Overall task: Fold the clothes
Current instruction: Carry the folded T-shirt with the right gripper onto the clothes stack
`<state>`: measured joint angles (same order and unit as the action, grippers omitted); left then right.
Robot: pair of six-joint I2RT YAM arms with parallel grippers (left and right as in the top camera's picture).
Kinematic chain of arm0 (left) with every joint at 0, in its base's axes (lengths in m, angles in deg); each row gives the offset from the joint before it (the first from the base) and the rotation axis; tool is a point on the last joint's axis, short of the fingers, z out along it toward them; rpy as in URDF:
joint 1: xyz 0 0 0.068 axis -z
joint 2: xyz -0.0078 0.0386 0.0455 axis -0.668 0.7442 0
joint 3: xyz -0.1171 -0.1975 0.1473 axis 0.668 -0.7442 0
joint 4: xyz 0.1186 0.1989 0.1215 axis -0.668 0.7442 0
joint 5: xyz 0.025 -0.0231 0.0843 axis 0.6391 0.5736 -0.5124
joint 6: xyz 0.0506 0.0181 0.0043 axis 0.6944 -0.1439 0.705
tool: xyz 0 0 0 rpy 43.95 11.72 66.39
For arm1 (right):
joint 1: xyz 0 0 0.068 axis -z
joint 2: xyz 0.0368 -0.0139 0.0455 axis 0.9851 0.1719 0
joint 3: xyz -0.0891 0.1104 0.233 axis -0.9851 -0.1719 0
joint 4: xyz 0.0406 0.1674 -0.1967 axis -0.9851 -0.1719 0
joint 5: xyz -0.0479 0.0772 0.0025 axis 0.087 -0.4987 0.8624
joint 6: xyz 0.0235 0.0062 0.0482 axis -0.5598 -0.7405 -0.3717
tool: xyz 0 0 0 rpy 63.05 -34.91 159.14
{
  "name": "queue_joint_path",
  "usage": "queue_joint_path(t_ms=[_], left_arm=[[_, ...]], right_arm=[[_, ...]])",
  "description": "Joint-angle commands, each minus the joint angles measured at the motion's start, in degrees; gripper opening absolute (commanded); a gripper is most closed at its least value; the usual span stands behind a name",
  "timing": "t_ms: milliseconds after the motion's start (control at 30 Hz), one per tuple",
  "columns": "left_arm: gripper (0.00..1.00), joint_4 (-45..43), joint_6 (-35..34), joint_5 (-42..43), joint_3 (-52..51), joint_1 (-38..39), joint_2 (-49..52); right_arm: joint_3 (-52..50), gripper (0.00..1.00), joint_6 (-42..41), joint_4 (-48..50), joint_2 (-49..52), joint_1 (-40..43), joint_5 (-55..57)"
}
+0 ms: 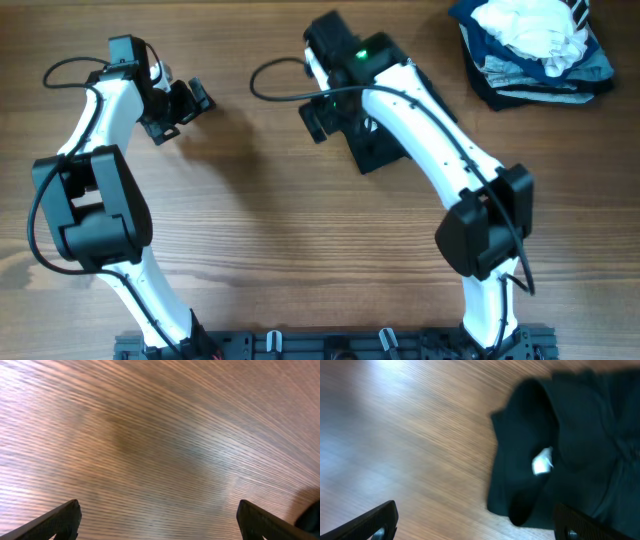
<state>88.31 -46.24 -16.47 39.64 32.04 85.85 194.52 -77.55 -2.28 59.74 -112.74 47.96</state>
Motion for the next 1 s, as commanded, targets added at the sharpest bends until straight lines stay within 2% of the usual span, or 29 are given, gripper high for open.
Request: queue_joint_path(t_ms=[0,133,333,400,433,500,567,667,800,967], left_arm=[[1.0,0.0,1.4,-3.2,0.4,-0.5,-1.6],[1.0,0.0,1.4,-3.5,0.4,-0.5,-1.6],[1.0,0.1,1.4,-3.5,0.4,-0.5,-1.6],[1.0,0.3,1.4,-3.5,0.4,-0.5,-1.6],[1.0,0.3,1.4,-3.5,0.4,-0.5,-1.6],[1.0,0.3,1.4,-3.5,0.4,-0.5,-1.6],[1.0,0.3,1.4,-3.5,0.4,-0.5,-1.6],[1.0,0.3,1.4,-3.5,0.4,-0.5,-1.6],[1.0,0.3,1.4,-3.5,0.4,-0.5,-1.6],[1.0,0.3,1.4,-4.5,0.4,-0.5,-1.6]], right_arm=[[-8.1,1.0,-6.0,4.6,1.7,0.6,9.4],[-17.6,0.95,-0.9,18.6,1.7,0.9,6.4],[-25.9,0.86,-0.7,28.7,1.8,2.4,7.0],[-29.4,0.85,-0.4,31.8,1.9,3.5,9.7],[-30.3,0.77,-0.6,32.8,1.9,4.0,10.7],[-31.7,0.39,-0.6,34.7,1.9,5.2,13.5],[-32.0,0.05,-0.7,35.4,1.9,6.7,16.8],[-30.1,0.04,-0.9,35.6,1.8,8.6,18.4],[-17.7,0.04,0.1,29.2,-2.9,10.8,18.3],[-0.8,0.04,11.5,27.5,-13.3,16.2,14.2]])
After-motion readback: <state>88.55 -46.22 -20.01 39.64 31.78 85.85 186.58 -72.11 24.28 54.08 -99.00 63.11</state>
